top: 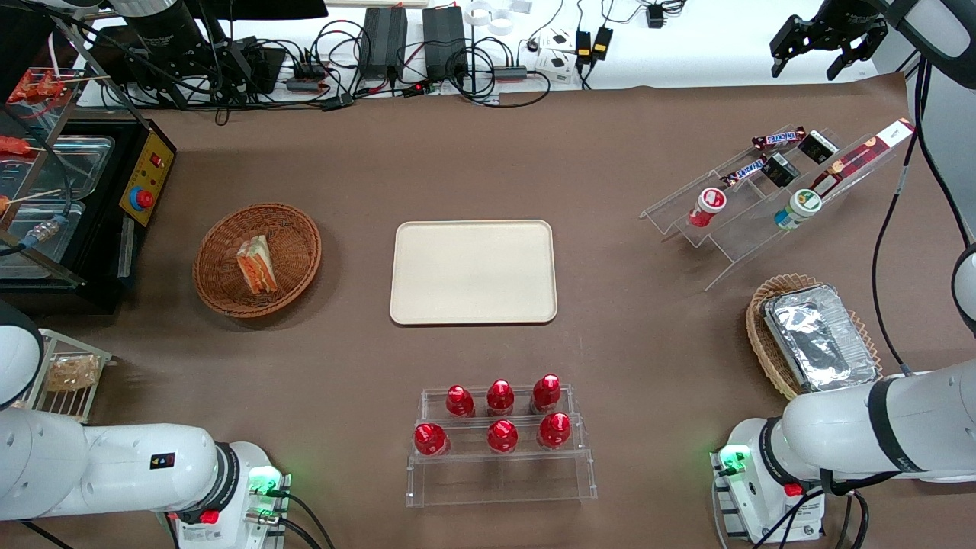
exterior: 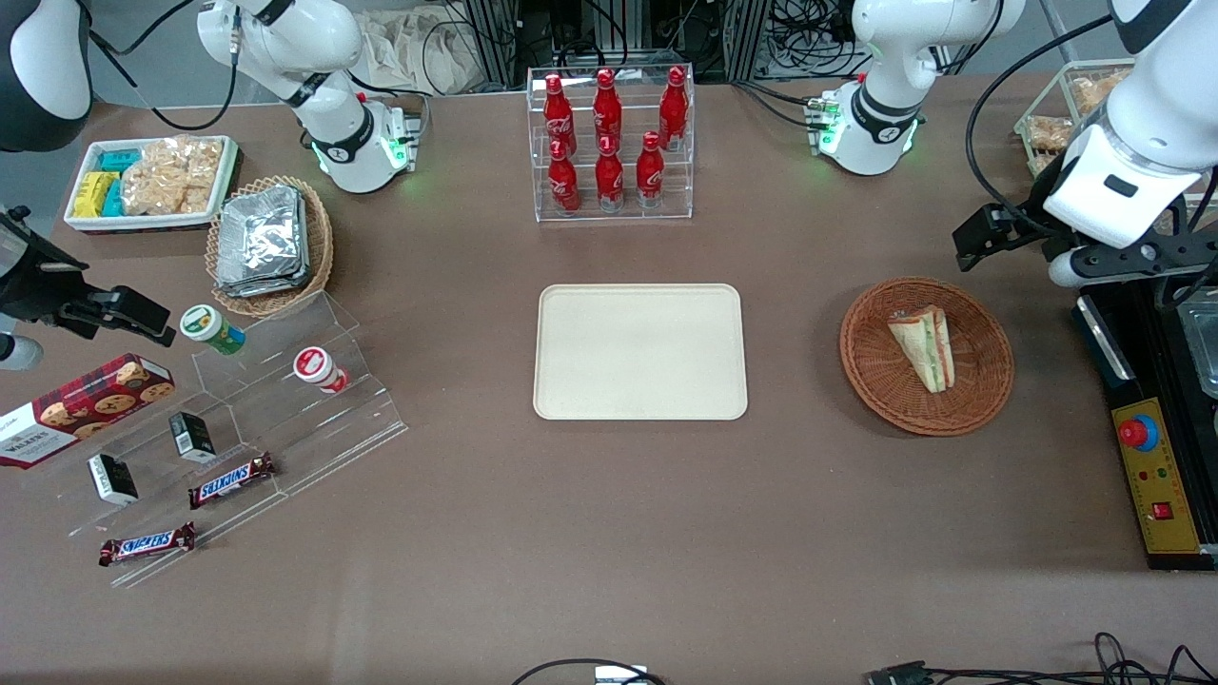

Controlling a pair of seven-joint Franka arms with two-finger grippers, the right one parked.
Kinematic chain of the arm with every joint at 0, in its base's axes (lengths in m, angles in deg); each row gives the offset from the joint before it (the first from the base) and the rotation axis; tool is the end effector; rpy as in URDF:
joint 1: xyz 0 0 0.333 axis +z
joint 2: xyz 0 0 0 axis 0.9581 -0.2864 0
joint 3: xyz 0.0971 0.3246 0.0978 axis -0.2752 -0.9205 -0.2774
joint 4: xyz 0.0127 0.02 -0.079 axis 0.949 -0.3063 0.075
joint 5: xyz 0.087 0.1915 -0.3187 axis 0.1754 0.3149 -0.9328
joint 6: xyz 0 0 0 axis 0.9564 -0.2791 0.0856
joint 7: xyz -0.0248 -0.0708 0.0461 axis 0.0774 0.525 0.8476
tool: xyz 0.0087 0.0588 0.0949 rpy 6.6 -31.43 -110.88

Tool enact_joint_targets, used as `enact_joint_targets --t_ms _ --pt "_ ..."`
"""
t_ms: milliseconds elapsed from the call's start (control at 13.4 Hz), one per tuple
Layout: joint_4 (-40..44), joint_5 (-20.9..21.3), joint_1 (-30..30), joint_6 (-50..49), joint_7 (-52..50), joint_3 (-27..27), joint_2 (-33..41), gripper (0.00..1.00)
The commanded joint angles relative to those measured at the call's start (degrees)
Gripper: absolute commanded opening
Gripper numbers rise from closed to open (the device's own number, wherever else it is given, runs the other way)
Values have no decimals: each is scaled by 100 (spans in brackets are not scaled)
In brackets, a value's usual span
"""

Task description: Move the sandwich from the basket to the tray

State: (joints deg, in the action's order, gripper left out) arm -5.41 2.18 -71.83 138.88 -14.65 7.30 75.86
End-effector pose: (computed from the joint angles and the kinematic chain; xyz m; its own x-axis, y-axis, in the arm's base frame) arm 0.5166 -0.0949 0.6621 0.9942 0.1013 -0.0350 0.1004 -0.9946 -0.0257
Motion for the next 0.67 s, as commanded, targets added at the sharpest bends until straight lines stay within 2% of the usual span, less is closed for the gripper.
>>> enact_joint_targets --t_ms 0,374,598 --pt "183 -28 32 -213 -7 35 -47 100" --pt "121 -28 32 -362 -16 35 -56 100" --pt "-641 -2 102 -39 -34 -8 137 100"
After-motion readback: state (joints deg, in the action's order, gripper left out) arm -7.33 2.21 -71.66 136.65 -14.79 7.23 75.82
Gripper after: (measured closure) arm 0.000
